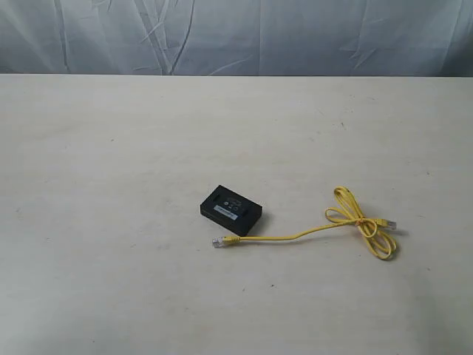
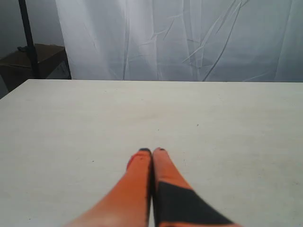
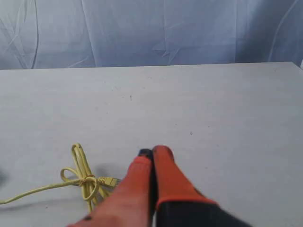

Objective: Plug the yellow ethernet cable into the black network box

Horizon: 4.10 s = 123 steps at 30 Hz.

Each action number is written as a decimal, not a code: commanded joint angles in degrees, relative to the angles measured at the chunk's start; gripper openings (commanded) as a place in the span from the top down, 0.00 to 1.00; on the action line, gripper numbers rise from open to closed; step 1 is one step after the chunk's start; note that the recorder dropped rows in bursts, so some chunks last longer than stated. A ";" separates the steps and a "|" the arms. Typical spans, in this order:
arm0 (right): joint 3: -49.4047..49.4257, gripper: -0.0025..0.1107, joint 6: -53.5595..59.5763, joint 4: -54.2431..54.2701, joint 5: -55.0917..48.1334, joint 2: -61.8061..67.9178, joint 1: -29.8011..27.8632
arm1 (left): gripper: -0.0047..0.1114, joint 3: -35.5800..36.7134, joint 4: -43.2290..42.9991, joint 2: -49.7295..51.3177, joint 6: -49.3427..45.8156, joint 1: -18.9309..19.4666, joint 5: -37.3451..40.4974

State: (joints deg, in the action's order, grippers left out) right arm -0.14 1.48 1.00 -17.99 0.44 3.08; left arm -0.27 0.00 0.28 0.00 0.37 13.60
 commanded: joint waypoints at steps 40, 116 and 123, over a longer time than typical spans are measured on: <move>0.14 0.98 0.01 0.60 0.60 -0.44 -0.27 | 0.96 0.27 0.36 -0.28 0.00 -0.58 0.12; -22.38 0.98 -5.15 1.01 15.48 21.63 -0.27 | 0.96 0.27 -1.80 -0.28 0.00 -0.58 0.12; -29.42 0.98 -5.15 2.14 5.75 34.38 -0.27 | 0.96 0.27 -1.80 -0.28 0.00 -0.58 0.12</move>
State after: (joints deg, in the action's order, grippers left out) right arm -27.36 -3.57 2.39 -7.72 30.46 3.08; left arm -0.27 -1.78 0.28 0.00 0.37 13.60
